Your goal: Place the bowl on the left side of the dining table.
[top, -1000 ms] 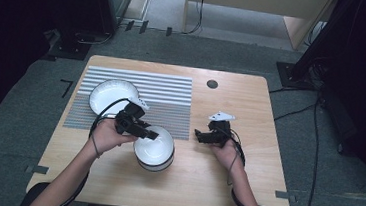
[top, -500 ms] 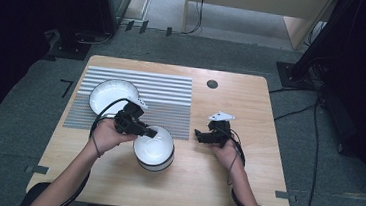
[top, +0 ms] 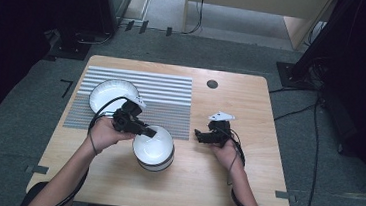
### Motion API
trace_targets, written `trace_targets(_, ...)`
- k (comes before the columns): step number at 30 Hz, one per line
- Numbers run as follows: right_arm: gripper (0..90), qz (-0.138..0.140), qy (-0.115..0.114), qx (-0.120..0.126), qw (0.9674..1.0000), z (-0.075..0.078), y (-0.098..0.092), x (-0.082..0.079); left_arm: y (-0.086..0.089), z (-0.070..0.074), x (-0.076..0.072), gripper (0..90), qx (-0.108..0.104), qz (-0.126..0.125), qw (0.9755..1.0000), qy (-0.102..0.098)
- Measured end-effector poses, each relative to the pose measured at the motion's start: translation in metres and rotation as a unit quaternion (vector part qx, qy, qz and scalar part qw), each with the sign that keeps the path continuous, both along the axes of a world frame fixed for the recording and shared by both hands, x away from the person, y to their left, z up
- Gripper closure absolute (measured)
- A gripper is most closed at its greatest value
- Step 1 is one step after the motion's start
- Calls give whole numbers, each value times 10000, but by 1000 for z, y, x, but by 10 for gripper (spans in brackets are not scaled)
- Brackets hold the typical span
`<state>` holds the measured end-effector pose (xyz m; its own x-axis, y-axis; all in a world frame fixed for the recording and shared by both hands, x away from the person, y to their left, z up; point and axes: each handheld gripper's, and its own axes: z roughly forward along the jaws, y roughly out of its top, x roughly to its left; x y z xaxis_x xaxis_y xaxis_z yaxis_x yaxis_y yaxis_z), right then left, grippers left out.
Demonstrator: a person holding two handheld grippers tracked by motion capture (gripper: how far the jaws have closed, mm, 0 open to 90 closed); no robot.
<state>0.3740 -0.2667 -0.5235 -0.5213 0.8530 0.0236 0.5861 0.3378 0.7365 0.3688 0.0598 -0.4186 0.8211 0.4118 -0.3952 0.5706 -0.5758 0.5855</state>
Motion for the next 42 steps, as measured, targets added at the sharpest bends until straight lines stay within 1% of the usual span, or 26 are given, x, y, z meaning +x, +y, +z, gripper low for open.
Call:
trace_targets(2,125,-5,1,0,10000,0,0,0,0,2,0,782,-6,-18,10000,2)
trace_targets(3,126,-11,0,-1,10000,0,0,0,0,4,0,782,-40,-7,10000,-53)
trace_targets(9,128,-56,2,13,10000,0,1,-1,2,9,1,779,3,-21,9999,-108)
trace_targets(12,129,-55,0,14,10000,0,1,-1,8,12,2,778,-84,16,9999,-97)
trace_targets(17,129,-56,-1,12,10000,0,1,-1,14,16,4,777,-107,76,9999,-96)
trace_targets(18,129,-57,1,15,10000,0,1,-1,17,18,4,776,-128,98,9998,-131)
trace_targets(23,129,-63,5,24,10000,0,1,-2,21,21,5,777,-150,169,9996,-145)
trace_targets(24,129,-64,6,24,10000,0,1,-2,22,21,5,777,-137,171,9997,-130)
trace_targets(27,129,-63,6,23,10000,0,1,-2,23,22,4,779,-124,173,9996,-172)
trace_targets(34,129,-61,3,22,10000,0,1,-1,28,25,5,782,-141,231,9995,-170)
trace_targets(36,129,-60,2,20,10000,0,1,-1,30,26,6,782,-186,303,9992,-166)
trace_targets(40,129,-61,3,22,10000,0,1,-1,32,27,6,783,-191,309,9993,-129)
trace_targets(42,129,-62,3,21,10000,0,1,-1,32,27,6,784,-204,329,9991,-157)
